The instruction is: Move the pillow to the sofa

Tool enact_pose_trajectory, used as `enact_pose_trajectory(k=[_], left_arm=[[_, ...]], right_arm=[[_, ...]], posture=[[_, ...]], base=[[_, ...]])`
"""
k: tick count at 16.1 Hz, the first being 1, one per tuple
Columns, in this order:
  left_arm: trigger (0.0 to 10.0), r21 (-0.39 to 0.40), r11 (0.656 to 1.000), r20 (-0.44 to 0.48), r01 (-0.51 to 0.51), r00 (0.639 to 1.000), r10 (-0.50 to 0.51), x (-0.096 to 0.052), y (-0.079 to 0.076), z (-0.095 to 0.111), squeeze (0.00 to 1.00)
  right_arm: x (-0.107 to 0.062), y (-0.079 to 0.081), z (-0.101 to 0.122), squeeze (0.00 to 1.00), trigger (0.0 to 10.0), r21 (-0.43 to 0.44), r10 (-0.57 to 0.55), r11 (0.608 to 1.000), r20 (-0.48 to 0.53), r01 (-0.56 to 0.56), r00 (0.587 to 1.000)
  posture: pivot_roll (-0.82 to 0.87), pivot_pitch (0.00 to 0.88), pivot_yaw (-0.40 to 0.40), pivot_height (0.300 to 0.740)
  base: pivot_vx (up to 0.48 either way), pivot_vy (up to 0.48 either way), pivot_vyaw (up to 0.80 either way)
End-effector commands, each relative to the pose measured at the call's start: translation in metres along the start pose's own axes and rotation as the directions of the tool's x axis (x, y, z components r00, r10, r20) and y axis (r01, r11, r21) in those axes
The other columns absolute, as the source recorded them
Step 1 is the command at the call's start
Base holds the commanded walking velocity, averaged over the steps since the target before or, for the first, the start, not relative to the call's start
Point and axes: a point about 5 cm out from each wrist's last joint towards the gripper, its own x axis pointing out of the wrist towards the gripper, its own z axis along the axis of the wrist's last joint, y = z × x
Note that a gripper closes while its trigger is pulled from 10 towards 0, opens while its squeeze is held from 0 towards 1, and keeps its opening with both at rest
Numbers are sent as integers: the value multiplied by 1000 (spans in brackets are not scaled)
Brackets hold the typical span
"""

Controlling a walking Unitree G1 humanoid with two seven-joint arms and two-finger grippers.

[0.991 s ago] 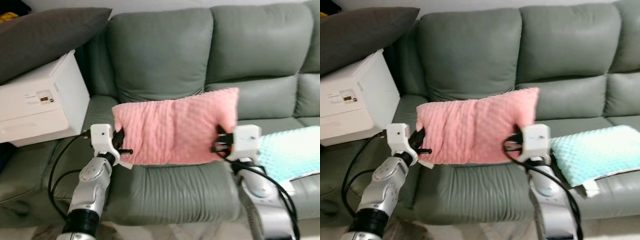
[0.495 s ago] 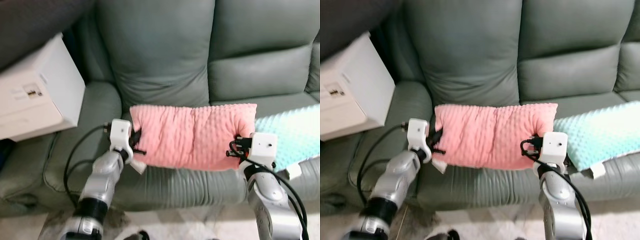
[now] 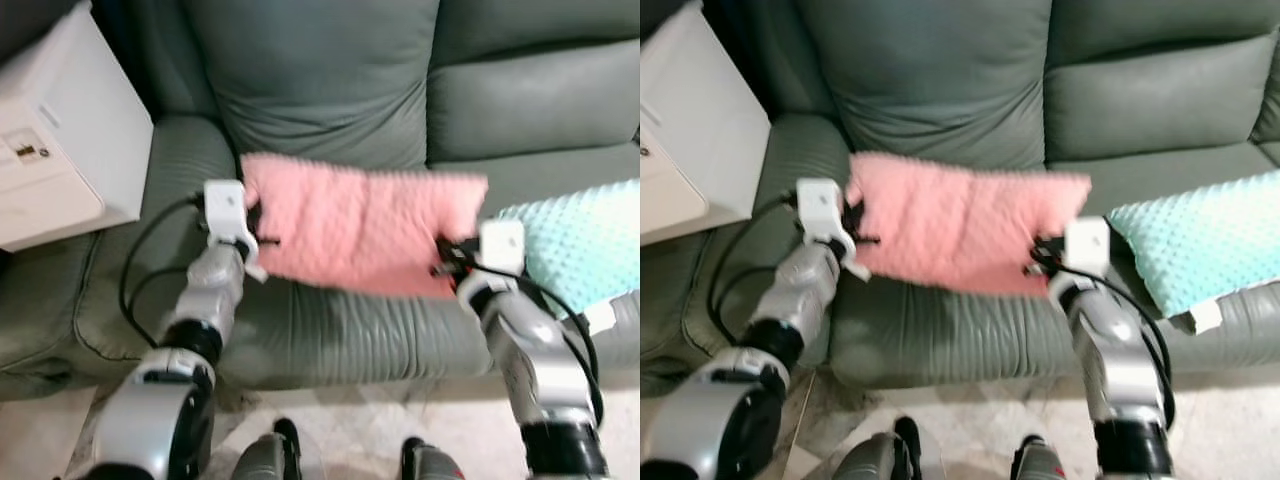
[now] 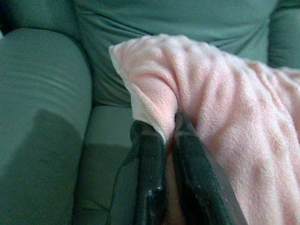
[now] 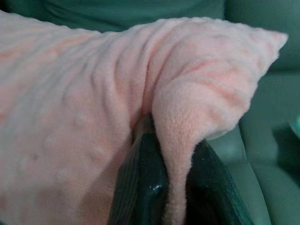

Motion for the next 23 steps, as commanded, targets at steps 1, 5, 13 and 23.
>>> enact_pose_trajectory(k=[1,5,13,23], left_arm=[[10000,-18,998,-8,-53,999,53,-1,11,-3,0],[10000,-77,985,-48,-157,987,153,-2,23,-8,0],[10000,-145,981,-117,-127,987,111,-11,-13,-42,0],[10000,-172,977,-131,-127,986,106,-17,-29,-53,1000]], right_arm=[[4,4,4,0,10000,-21,22,1000,32,-22,999],[18,-4,10,0,10000,-50,-11,999,64,14,998],[5,-2,-3,0,10000,-105,-74,991,92,83,993],[-3,26,-14,1000,10000,-70,-57,995,102,65,993]], posture=[[-3,373,129,740],[13,392,133,740],[-19,407,135,740],[-16,429,150,740]], base=[[0,0,0],[0,0,0],[0,0,0],[0,0,0]])
